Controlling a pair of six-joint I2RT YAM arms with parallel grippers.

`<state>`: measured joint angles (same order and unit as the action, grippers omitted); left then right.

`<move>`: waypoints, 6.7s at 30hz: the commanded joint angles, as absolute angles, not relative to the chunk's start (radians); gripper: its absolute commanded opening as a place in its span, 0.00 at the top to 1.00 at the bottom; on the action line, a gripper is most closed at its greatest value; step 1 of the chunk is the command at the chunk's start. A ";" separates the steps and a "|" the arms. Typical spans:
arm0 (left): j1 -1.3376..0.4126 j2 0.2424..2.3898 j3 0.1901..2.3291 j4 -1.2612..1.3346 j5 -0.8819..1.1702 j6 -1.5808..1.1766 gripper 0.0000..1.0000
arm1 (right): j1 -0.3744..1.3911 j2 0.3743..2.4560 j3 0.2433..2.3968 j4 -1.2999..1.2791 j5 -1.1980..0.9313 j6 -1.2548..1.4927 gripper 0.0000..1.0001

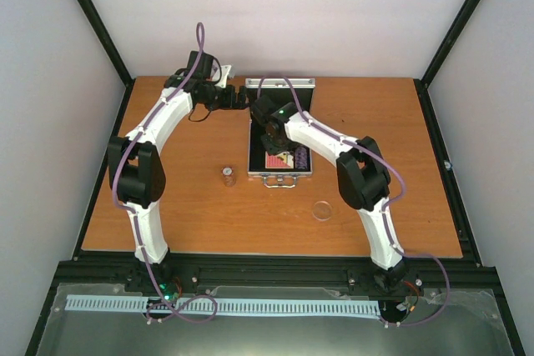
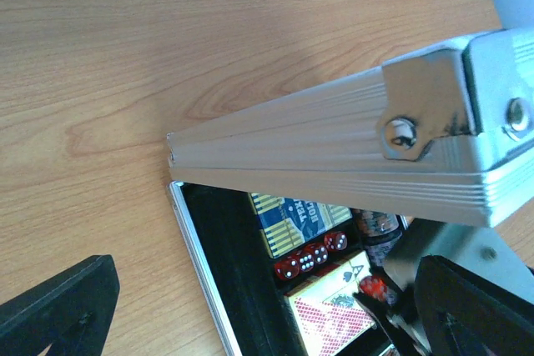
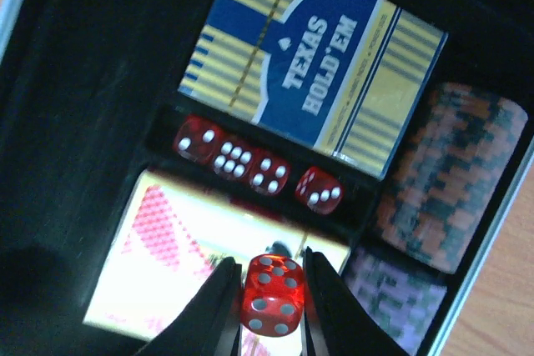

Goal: Pack up texas hold em set

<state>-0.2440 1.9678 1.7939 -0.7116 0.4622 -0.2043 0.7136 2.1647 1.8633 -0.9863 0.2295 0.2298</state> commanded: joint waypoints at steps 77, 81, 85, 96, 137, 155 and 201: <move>-0.235 1.978 1.818 -0.723 0.463 -0.190 0.00 | 0.636 2.205 1.999 -0.976 0.118 0.156 0.66; -0.235 1.979 1.816 -0.724 0.464 -0.190 0.00 | 0.635 2.231 2.002 -0.986 0.140 0.167 0.67; -0.235 1.979 1.811 -0.724 0.465 -0.190 0.00 | 0.635 2.251 2.001 -0.990 0.151 0.169 0.67; -0.235 1.978 1.801 -0.723 0.460 -0.187 0.00 | 0.635 2.303 2.000 -0.987 0.189 0.159 0.67; -0.235 1.968 1.792 -0.718 0.458 -0.187 0.00 | 0.634 2.180 1.907 -0.950 0.194 0.099 0.49; -0.235 1.977 1.828 -0.726 0.469 -0.194 0.00 | 0.637 1.764 1.435 -1.016 0.151 0.248 0.00; -0.235 1.955 1.799 -0.729 0.449 -0.187 0.00 | 0.637 1.623 1.004 -0.926 0.026 0.382 0.70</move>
